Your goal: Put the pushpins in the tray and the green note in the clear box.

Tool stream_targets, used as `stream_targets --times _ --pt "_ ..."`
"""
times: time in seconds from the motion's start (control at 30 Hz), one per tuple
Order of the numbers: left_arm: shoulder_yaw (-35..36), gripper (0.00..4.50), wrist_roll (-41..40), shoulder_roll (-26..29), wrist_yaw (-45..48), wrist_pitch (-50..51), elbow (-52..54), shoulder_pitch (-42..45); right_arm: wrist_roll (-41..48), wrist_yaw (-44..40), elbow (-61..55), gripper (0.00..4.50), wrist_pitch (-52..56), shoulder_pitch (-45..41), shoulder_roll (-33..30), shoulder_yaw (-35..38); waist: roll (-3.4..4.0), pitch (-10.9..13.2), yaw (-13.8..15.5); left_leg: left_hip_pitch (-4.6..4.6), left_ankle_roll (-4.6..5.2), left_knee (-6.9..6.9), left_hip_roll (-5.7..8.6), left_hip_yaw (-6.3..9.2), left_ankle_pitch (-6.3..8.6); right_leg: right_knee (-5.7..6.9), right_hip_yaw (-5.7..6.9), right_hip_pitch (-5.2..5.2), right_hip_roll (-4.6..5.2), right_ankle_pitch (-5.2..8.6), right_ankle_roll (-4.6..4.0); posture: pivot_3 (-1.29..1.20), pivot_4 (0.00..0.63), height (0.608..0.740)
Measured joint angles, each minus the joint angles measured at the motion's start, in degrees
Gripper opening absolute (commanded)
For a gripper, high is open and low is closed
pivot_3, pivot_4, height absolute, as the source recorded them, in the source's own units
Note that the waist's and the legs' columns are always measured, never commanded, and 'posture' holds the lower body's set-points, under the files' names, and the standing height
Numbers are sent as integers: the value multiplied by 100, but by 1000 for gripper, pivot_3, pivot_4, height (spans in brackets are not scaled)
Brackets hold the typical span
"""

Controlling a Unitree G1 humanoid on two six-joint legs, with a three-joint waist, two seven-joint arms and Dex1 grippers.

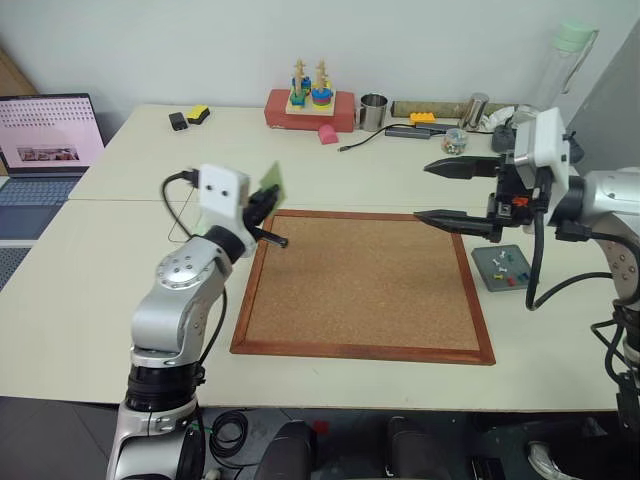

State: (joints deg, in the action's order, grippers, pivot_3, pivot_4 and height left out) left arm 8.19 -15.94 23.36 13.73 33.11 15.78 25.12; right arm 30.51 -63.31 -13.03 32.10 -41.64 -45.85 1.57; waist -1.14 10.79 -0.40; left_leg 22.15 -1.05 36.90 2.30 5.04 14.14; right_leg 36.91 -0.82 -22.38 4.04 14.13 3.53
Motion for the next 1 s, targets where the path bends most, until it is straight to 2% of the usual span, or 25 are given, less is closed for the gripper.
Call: stream_targets --times 0.17,0.4,0.57,0.73,1.0 --pt "564 0 346 377 -446 81 -360 32 -17 -31 89 3412 -11 -6 130 -173 0 0 23 0 0 0 2 -1 0 1 -1 -1 2 0 0 0 150 740" --pt "627 0 560 585 -519 82 -1140 116 -4 -5 -39 3412 45 103 155 -238 0 0 26 4 -1 0 2 0 0 2 1 -6 2 0 0 0 150 740" --pt "624 816 641 627 -504 2 -1355 169 26 16 -132 3509 166 178 152 -237 0 0 26 9 -1 0 1 -1 0 4 0 -11 3 -1 -1 0 150 740" --pt "618 1659 719 631 -480 -87 -1363 191 51 116 -209 3509 224 186 151 -219 -1 -1 28 76 -9 8 1 -3 -5 23 -3 -88 3 -10 -5 0 150 740" --pt "612 3268 729 641 -411 -89 -1323 246 50 144 -207 3509 222 189 159 -219 -1 -1 29 78 -8 6 1 -7 -5 21 -4 -91 3 -12 -5 0 150 740"
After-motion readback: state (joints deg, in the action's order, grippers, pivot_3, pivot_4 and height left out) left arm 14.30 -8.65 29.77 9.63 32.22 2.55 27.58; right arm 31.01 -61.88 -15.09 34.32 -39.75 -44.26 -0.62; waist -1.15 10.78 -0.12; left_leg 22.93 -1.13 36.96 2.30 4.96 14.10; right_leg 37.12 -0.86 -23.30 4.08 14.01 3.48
